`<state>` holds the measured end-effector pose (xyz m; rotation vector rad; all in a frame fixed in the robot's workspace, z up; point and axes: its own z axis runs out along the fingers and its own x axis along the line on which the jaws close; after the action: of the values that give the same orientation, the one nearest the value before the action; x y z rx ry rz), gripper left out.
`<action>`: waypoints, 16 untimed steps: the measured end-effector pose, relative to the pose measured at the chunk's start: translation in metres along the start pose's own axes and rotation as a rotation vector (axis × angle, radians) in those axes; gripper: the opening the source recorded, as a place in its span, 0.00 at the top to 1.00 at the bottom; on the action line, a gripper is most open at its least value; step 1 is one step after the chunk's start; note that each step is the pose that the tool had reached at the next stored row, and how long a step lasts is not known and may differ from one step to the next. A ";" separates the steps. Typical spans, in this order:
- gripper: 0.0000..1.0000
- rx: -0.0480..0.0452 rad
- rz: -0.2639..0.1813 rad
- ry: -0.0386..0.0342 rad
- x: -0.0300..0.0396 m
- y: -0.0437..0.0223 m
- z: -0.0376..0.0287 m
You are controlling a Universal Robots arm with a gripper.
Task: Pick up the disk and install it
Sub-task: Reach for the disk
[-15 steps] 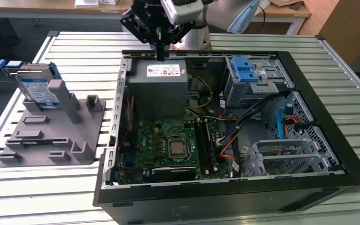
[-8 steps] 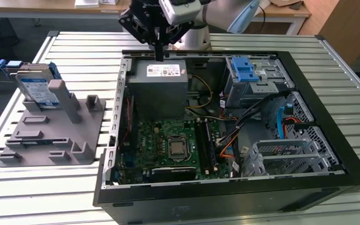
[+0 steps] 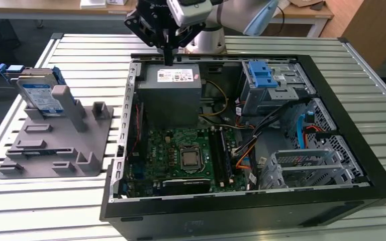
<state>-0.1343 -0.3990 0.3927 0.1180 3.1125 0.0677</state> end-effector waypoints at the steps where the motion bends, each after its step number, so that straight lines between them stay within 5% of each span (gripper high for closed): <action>1: 0.89 0.0001 0.000 0.0001 0.0011 -0.0001 0.0000; 9: 0.89 0.0000 0.000 0.0000 0.0118 -0.0008 -0.0002; 16: 0.89 0.0000 0.000 0.0001 0.0134 -0.0010 -0.0002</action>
<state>-0.1477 -0.3989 0.3925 0.1180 3.1125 0.0676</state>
